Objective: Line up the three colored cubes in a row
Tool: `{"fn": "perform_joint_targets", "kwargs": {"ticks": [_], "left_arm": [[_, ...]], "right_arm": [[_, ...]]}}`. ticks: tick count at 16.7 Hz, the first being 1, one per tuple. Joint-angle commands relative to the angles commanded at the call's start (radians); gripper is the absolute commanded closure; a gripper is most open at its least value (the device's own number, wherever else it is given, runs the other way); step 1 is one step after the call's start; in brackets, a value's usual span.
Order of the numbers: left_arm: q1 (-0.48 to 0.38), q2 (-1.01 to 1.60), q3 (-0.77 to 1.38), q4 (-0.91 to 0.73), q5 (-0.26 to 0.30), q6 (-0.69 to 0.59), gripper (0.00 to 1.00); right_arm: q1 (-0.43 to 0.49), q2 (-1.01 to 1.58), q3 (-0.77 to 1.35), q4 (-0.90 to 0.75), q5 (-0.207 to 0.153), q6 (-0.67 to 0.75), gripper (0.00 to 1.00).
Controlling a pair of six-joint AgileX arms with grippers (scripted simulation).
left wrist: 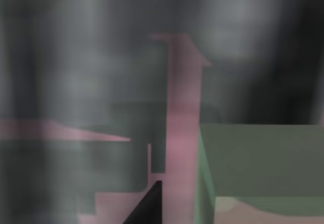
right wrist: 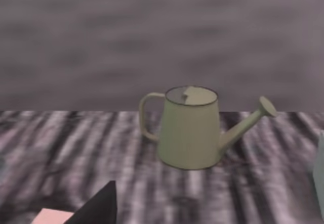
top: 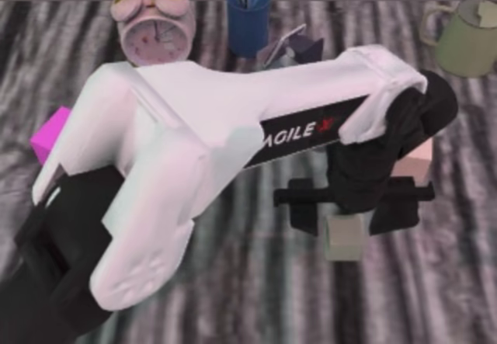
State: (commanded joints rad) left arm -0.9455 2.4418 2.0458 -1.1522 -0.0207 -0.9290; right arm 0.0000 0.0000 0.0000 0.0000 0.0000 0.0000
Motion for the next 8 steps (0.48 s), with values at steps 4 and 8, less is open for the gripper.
{"fn": "perform_joint_targets", "kwargs": {"ticks": [4,8], "left_arm": [[0.0,0.0,0.0,0.0,0.0,0.0,0.0],[0.0,0.0,0.0,0.0,0.0,0.0,0.0]], "right_arm": [[0.0,0.0,0.0,0.0,0.0,0.0,0.0],[0.0,0.0,0.0,0.0,0.0,0.0,0.0]]}}
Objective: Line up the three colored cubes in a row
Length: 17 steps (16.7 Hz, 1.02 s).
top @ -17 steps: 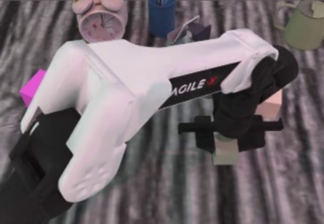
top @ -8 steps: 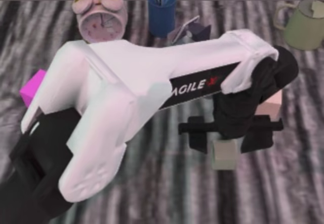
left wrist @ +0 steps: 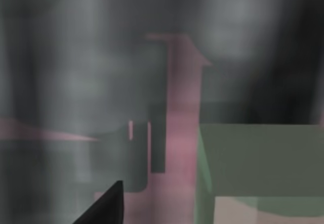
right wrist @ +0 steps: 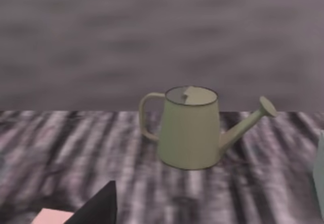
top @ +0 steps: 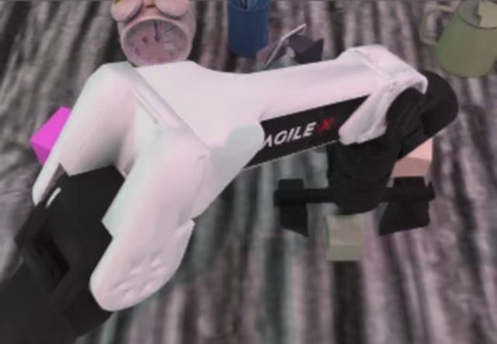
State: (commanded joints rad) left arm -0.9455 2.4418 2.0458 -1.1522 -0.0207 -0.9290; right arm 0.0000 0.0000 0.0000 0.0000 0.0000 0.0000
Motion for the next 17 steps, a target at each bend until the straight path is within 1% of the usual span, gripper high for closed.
{"fn": "perform_joint_targets", "kwargs": {"ticks": [2,4,8,10,17], "left_arm": [[0.001,0.0,0.004,-0.004,0.0,0.0,0.0],[0.0,0.001,0.041,-0.042,-0.001,0.0,0.0],[0.01,-0.009,0.179,-0.198,-0.001,-0.005,0.0],[0.014,-0.016,0.231,-0.251,0.0,-0.006,0.0],[0.015,-0.026,0.233,-0.254,-0.001,-0.004,0.0]], "right_arm": [[0.0,0.0,0.0,0.0,0.0,0.0,0.0],[0.0,0.0,0.0,0.0,0.0,0.0,0.0],[0.0,0.0,0.0,0.0,0.0,0.0,0.0],[0.0,0.0,0.0,0.0,0.0,0.0,0.0],[0.001,0.009,0.008,-0.006,0.001,0.003,0.0]]}}
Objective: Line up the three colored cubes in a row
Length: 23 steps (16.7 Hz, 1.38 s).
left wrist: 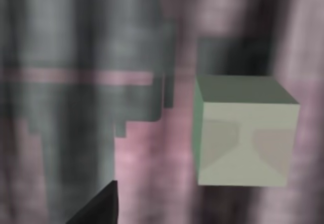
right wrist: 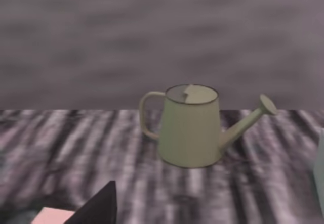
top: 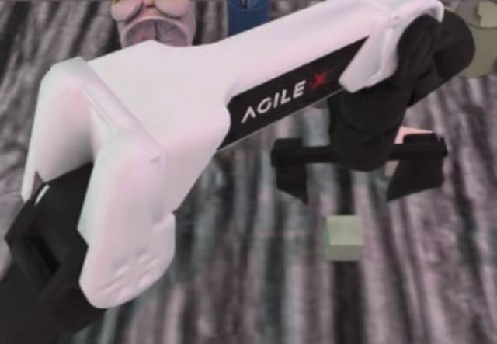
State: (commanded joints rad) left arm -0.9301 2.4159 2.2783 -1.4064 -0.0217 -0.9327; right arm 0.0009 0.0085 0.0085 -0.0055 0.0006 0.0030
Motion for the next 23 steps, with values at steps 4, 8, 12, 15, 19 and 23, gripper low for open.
{"fn": "perform_joint_targets", "kwargs": {"ticks": [4,8,12,15,19,23], "left_arm": [[0.07,-0.138,-0.134,0.085,-0.005,0.022,0.0],[0.207,-0.442,-0.412,0.254,-0.011,0.079,0.0],[0.382,-0.871,-0.802,0.475,-0.014,0.186,0.0],[0.518,-1.223,-1.137,0.658,-0.014,0.305,0.0],[0.683,-1.659,-1.569,0.9,-0.01,0.493,0.0],[0.813,-2.01,-1.915,1.121,0.0,0.684,0.0]], "right_arm": [[0.015,0.121,0.119,-0.078,0.004,0.037,0.0],[0.049,0.384,0.356,-0.235,0.006,0.102,0.0],[0.097,0.752,0.666,-0.444,0.005,0.183,0.0],[0.138,1.059,0.919,-0.618,0.003,0.248,0.0],[0.191,1.469,1.254,-0.845,0.001,0.335,0.0],[0.235,1.827,1.55,-1.037,0.0,0.41,0.0]]}}
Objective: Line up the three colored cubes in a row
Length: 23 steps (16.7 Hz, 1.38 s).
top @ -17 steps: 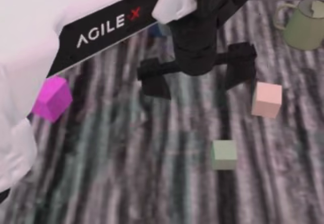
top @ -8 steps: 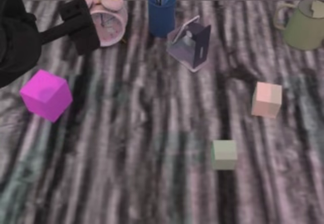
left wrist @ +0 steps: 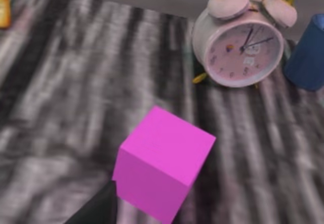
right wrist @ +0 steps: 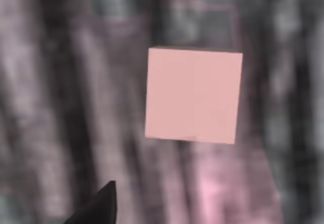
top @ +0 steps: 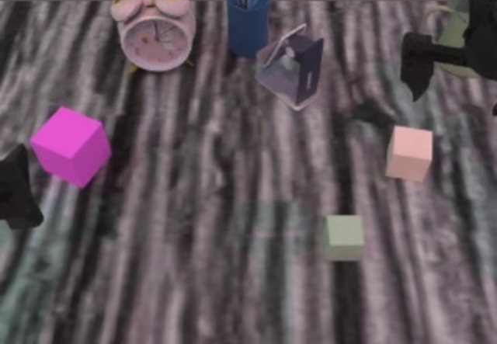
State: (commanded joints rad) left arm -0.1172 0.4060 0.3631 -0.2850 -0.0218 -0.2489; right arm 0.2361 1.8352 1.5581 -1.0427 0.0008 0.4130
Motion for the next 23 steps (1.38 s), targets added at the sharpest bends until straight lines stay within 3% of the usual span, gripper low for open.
{"fn": "perform_joint_targets", "kwargs": {"ticks": [7,14,23], "left_arm": [[0.129,-0.379,-0.341,0.265,0.02,0.231,0.0],[0.137,-0.406,-0.363,0.285,0.022,0.249,0.0],[0.137,-0.406,-0.363,0.285,0.022,0.249,0.0]], "right_arm": [[0.044,0.351,0.304,-0.189,0.002,0.08,0.0],[0.042,0.378,0.325,-0.202,0.002,0.086,0.0],[0.047,0.447,0.141,0.059,0.003,0.087,0.0]]}}
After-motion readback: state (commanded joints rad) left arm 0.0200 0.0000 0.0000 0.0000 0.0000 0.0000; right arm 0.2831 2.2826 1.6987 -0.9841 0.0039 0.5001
